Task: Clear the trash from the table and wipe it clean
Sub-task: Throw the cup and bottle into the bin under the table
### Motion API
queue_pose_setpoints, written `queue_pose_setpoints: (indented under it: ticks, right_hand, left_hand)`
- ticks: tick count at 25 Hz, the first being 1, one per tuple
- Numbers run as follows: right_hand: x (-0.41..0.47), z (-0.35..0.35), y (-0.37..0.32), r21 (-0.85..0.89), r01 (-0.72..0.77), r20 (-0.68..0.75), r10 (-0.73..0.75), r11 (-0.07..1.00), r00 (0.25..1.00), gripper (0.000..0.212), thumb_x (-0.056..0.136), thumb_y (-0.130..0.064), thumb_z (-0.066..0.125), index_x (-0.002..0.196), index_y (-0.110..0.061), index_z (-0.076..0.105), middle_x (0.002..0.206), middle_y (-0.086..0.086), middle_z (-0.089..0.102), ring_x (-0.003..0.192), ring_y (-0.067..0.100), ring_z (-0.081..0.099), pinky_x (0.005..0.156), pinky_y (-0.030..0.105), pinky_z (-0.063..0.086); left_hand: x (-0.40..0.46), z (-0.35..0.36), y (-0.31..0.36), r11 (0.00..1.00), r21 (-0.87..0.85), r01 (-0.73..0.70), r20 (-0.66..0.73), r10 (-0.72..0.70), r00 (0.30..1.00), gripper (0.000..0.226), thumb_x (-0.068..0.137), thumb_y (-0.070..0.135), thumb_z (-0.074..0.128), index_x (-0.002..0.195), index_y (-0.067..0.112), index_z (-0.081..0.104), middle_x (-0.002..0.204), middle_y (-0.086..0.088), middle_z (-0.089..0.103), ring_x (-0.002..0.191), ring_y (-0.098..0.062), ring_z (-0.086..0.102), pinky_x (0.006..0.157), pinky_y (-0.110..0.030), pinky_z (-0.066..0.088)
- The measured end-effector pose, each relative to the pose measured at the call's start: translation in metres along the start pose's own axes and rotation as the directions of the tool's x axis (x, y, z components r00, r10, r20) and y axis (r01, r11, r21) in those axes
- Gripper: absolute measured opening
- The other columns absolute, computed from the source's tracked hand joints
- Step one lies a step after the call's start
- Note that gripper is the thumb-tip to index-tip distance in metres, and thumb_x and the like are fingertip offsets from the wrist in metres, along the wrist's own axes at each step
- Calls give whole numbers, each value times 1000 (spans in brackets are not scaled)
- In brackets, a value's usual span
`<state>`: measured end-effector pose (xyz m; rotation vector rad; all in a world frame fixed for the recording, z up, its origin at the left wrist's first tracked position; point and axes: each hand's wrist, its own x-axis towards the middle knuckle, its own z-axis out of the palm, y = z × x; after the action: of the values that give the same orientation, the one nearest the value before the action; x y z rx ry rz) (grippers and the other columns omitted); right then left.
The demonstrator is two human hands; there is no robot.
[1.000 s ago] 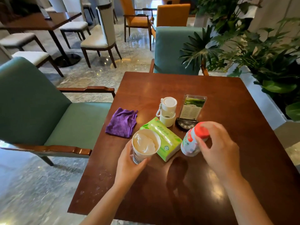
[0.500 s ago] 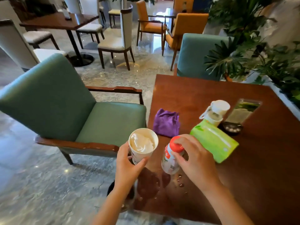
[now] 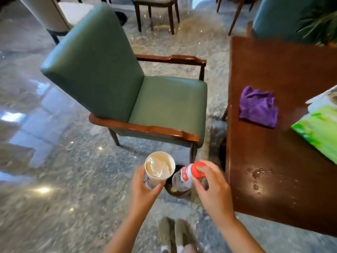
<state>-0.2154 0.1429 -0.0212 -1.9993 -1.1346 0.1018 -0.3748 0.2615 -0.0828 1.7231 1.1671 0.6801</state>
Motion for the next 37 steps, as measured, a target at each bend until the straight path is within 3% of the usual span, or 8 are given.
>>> queue_pose_setpoints:
  ticks: [8,12,14,17,22,27,31,37]
  right_hand:
    - [-32,134,130,-63,-194,53,198,979,979,48,67,3,77,97,-23,50,113,10,62,103,14,51,82,20,43]
    - [-52,208,215,-86,-266,96,274,960,957,41,66,4,78,94,-17,56,107,7,61,97,21,59,82,16,40]
    - [-66,244,254,-109,-280,114,291,954,950,41,64,4,79,93,-16,57,105,7,62,95,20,59,80,14,40]
    - [-78,282,302,-139,-292,133,310,946,941,48,63,2,80,93,-23,52,103,6,63,92,10,53,78,10,35]
    - [-92,320,372,-216,-240,256,292,946,921,47,65,-5,81,93,-27,50,105,2,62,89,17,62,76,10,36]
    - [-112,338,408,-309,-180,319,280,934,906,33,66,-4,81,89,-18,62,108,1,66,86,17,68,64,16,49]
    - [-109,347,398,-440,-103,350,276,892,895,40,57,-10,86,90,-19,66,106,-1,67,83,16,68,58,24,55]
    - [-95,334,337,-573,-37,356,289,819,889,49,45,-22,90,90,-19,69,103,7,69,82,25,68,65,36,56]
  left_hand:
    - [30,89,-138,983,-14,181,148,-177,973,70,63,18,82,114,49,44,112,27,51,107,7,51,83,-17,45]
    - [43,148,-230,960,19,280,224,-277,934,65,66,19,83,110,46,44,109,20,57,102,7,53,84,-25,50]
    - [48,174,-274,951,42,305,232,-306,923,64,66,18,83,107,48,43,106,23,56,102,9,53,81,-14,46]
    - [61,208,-324,961,52,271,221,-276,935,63,65,23,83,110,48,46,108,25,58,104,9,54,82,-8,41]
    - [80,259,-385,976,179,126,283,-173,943,64,64,38,74,124,28,52,120,15,59,112,-6,54,91,-24,43]
    - [73,287,-420,914,358,189,320,-311,895,77,75,23,72,142,20,33,140,6,43,128,-14,40,92,-20,34]
    - [77,280,-422,858,484,173,382,-385,840,85,81,22,67,148,12,15,149,-3,31,135,-20,32,99,-28,37]
    - [89,235,-356,761,640,-104,475,-286,832,51,91,35,54,137,20,40,133,2,49,118,-18,50,89,-29,43]
